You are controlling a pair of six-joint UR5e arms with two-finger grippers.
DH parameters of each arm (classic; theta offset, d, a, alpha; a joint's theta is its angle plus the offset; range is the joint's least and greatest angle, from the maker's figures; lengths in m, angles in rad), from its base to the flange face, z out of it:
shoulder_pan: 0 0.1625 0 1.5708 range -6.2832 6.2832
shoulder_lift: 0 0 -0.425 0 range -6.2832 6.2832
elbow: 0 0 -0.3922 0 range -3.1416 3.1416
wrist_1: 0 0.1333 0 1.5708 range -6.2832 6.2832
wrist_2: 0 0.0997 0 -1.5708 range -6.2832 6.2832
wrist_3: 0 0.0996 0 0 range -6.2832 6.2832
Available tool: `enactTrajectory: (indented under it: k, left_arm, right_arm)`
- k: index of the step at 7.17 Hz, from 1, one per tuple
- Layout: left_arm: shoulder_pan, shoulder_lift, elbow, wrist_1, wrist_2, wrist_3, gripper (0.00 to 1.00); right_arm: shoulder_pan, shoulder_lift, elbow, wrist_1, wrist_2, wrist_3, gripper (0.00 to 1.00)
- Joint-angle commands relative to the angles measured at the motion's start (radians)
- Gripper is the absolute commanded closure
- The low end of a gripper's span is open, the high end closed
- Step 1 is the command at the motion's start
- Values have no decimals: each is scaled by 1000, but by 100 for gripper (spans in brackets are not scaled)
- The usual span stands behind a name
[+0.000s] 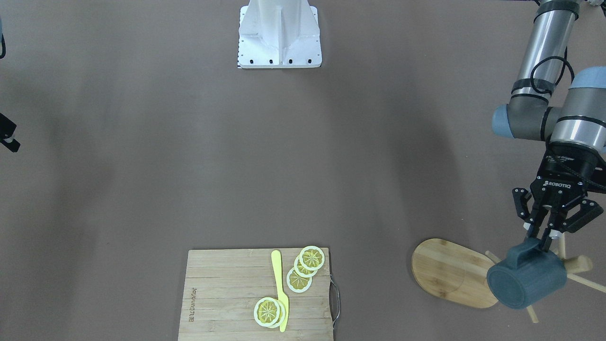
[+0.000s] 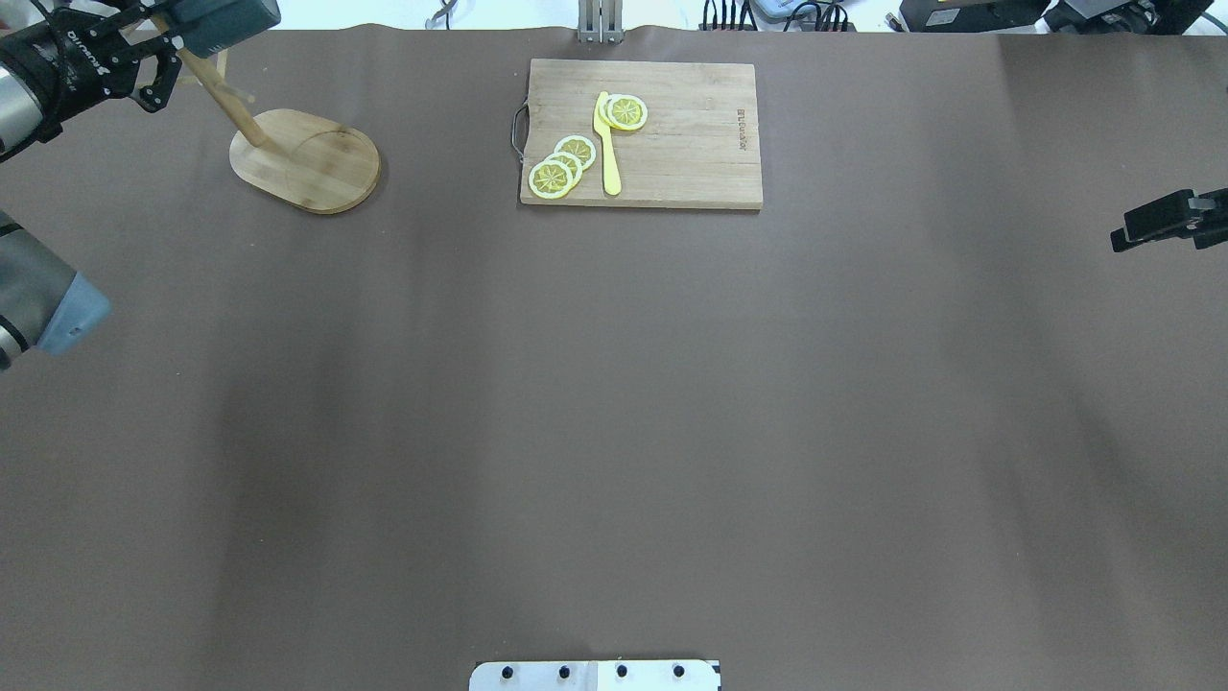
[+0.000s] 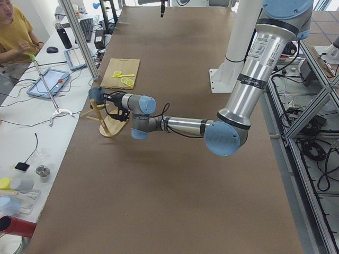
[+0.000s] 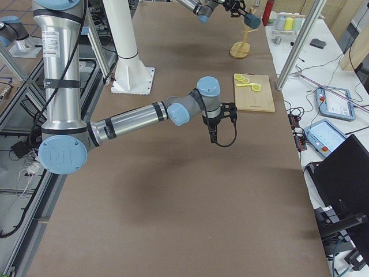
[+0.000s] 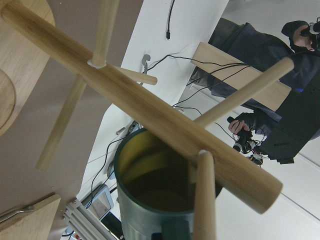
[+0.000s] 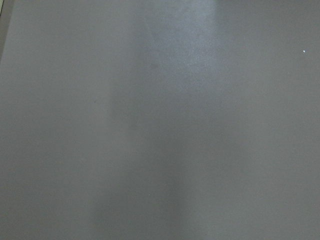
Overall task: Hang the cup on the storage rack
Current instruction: 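Hook the mug handle onto a peg of the wooden stand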
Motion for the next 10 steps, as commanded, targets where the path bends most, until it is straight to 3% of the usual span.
enactTrajectory:
  k: [1, 3, 5, 7, 10]
  left_arm:
    - [0, 1, -7, -5, -2, 1, 1]
    - [-6, 36, -56, -43, -19, 7, 1]
    - [-5, 169, -155, -101, -22, 145, 1]
    - [-5, 254, -217, -114, -23, 568, 1]
    - [-6, 306, -196, -98, 13, 1220, 1]
  right_arm:
    - [-6, 3, 0, 2, 0, 20, 0]
    - [-15, 9, -1, 0, -23, 20, 0]
    - [-15, 10, -6, 0, -31, 20, 0]
    - [-14, 9, -18, 26, -29, 17, 0]
    - [-5, 6, -29, 28, -34, 12, 0]
